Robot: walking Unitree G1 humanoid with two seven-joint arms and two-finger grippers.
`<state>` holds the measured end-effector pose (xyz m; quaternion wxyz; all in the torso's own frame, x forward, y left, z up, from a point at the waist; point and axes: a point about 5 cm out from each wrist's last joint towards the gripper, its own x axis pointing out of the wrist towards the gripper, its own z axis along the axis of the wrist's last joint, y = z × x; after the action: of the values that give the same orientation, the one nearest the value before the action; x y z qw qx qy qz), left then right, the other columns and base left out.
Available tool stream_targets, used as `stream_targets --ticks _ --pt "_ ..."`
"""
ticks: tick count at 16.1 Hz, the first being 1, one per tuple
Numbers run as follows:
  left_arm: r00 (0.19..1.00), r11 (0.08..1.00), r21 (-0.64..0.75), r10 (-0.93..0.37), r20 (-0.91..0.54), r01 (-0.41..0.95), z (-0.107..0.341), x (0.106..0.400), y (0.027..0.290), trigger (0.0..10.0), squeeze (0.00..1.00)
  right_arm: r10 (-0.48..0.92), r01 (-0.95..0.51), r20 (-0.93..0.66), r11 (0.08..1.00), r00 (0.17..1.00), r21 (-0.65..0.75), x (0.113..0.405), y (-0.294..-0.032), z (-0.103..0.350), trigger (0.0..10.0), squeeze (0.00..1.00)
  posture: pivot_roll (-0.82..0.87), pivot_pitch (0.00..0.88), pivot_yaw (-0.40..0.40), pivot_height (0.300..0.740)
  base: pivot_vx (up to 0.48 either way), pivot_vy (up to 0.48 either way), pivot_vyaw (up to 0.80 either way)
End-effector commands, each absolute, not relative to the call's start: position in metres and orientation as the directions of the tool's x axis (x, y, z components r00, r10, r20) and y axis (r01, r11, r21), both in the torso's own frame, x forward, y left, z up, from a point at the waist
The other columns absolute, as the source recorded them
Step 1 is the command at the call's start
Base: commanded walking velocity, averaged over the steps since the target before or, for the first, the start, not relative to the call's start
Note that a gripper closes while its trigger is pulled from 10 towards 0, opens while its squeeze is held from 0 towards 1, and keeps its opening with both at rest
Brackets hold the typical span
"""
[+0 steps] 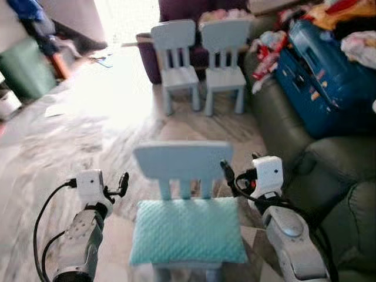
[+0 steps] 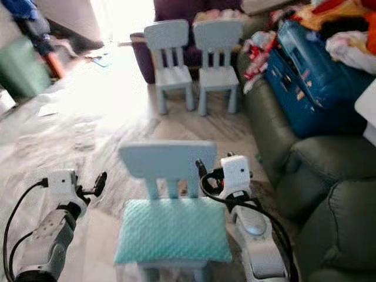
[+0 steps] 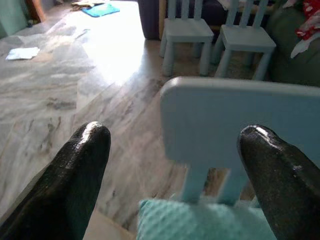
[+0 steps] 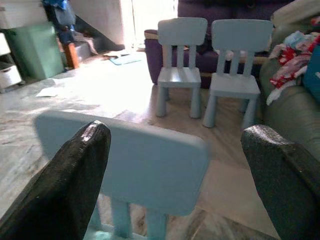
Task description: Move the pillow to the sofa
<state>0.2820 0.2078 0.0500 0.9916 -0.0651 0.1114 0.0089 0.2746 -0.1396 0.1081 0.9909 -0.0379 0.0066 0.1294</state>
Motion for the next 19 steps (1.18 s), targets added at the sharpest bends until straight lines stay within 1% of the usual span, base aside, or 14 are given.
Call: stream_targets --ticks 1,4,7,8,12,14,17,19 --pt "0.969 0.992 -0.124 0.004 -0.245 -0.035 0.046 0.280 0.206 10.0 0.00 0.252 -0.253 -0.019 0.964 0.967 -0.084 0.274 -0.143 0.110 10.0 0.00 -0.23 0.056 0.080 0.740 0.000 0.000 0.00" --pt "0.964 0.987 -0.150 0.011 -0.265 -0.053 0.044 0.279 0.205 10.0 0.00 0.257 -0.258 -0.020 0.963 0.966 -0.080 0.273 -0.141 0.109 10.0 0.00 -0.22 0.060 0.078 0.740 0.000 0.000 0.00" --pt "0.939 0.994 -0.103 -0.004 -0.345 -0.033 0.025 0.265 0.209 10.0 0.00 0.271 -0.273 -0.035 0.960 0.962 -0.069 0.270 -0.138 0.105 10.0 0.00 -0.20 0.074 0.074 0.740 0.000 0.000 0.00" --pt "0.916 0.995 -0.086 0.007 -0.401 -0.046 0.013 0.255 0.218 10.0 0.00 0.276 -0.278 -0.045 0.958 0.960 -0.067 0.268 -0.137 0.102 10.0 0.00 -0.19 0.080 0.072 0.740 0.000 0.000 0.00" --pt "0.878 0.997 -0.050 0.025 -0.478 -0.056 -0.005 0.234 0.235 10.0 0.00 0.278 -0.282 -0.073 0.957 0.958 -0.059 0.266 -0.138 0.096 10.0 0.00 -0.17 0.101 0.058 0.740 0.000 0.000 0.00" --pt "0.867 0.998 -0.045 0.019 -0.498 -0.047 -0.011 0.225 0.236 10.0 0.00 0.287 -0.293 -0.093 0.954 0.953 -0.067 0.263 -0.139 0.094 10.0 0.00 -0.15 0.127 0.036 0.740 0.000 0.000 0.00" --pt "0.870 0.999 -0.029 0.002 -0.493 -0.019 -0.013 0.221 0.238 10.0 0.00 0.265 -0.274 -0.125 0.960 0.956 -0.063 0.263 -0.145 0.093 10.0 0.00 -0.12 0.159 -0.012 0.740 0.000 0.000 0.00" --pt "0.872 0.999 -0.039 0.011 -0.489 -0.035 -0.012 0.221 0.241 10.0 0.00 0.271 -0.281 -0.149 0.958 0.951 -0.052 0.262 -0.143 0.086 10.0 0.00 -0.11 0.167 -0.008 0.740 0.000 0.000 0.00"
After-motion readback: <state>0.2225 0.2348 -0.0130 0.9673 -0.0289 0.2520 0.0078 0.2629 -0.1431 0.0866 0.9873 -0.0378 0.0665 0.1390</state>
